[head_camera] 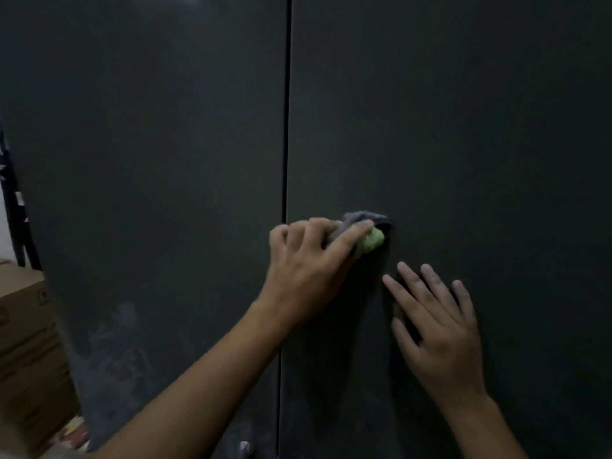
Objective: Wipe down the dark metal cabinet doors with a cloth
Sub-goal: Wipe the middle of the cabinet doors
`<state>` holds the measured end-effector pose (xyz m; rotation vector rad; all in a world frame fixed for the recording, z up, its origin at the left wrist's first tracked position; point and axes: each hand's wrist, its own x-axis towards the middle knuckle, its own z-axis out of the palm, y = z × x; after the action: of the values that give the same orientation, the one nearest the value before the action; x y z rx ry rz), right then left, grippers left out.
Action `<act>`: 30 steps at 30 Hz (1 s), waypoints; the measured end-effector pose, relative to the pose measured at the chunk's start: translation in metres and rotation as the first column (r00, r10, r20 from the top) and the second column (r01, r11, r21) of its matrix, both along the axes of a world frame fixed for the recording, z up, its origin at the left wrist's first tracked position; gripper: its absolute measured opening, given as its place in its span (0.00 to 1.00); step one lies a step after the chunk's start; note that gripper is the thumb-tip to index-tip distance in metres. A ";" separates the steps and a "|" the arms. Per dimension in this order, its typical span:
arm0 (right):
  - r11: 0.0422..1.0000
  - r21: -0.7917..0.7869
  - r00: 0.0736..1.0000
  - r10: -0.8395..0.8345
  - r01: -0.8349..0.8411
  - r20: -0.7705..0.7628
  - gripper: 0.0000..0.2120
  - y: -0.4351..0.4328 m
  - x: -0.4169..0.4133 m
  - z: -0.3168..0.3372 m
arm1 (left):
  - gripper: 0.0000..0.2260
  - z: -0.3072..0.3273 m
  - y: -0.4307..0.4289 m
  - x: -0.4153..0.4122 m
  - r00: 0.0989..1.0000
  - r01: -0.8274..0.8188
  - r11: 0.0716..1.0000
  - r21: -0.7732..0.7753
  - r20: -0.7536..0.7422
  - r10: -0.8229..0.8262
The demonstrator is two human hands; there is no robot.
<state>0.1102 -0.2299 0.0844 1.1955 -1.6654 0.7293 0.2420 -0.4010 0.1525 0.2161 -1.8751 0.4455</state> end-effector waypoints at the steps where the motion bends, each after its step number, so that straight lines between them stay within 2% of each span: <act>1: 0.999 -0.008 0.999 -0.050 0.050 -0.011 0.23 0.005 -0.003 -0.001 | 0.22 0.012 -0.004 0.003 0.999 -0.014 0.999 0.047 -0.035 0.016; 5: 0.990 -0.043 0.990 -0.137 0.138 0.020 0.23 0.025 -0.016 0.000 | 0.24 0.064 -0.003 0.000 0.965 0.081 0.944 0.320 -0.263 0.006; 8: 0.982 -0.074 0.979 -0.165 0.175 0.121 0.24 0.040 -0.024 0.003 | 0.24 0.074 0.019 -0.019 0.953 0.150 0.929 0.339 -0.300 -0.045; 13: 0.958 -0.155 0.936 -0.189 0.242 0.297 0.26 0.071 -0.047 0.015 | 0.23 0.051 0.066 -0.061 0.982 0.154 0.971 0.181 -0.140 -0.129; 16: 0.926 -0.239 0.892 -0.172 0.291 0.418 0.27 0.094 -0.062 0.022 | 0.22 0.028 0.096 -0.084 0.984 0.159 0.981 0.113 -0.094 -0.149; 20: 0.890 -0.344 0.851 -0.086 0.299 0.518 0.25 0.125 -0.072 0.023 | 0.23 0.001 0.117 -0.100 0.987 0.161 0.986 0.038 -0.010 -0.161; 24: 0.879 -0.405 0.761 0.078 0.253 0.645 0.29 0.153 -0.078 0.015 | 0.30 -0.041 0.126 -0.097 0.962 0.176 0.981 -0.077 0.224 -0.155; 27: 0.901 -0.359 0.673 0.108 0.245 0.732 0.32 0.169 -0.082 0.004 | 0.29 -0.052 0.131 -0.097 0.949 0.180 0.983 -0.048 0.270 -0.161; 30: 0.919 -0.293 0.626 0.069 0.264 0.777 0.26 0.179 -0.086 -0.001 | 0.27 -0.032 0.146 -0.105 0.953 0.193 0.981 0.033 0.231 -0.195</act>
<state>0.0238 -0.0508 0.0833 0.4782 -2.1077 1.5850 0.1371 -0.2548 0.1209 -0.0170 -2.1054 0.3372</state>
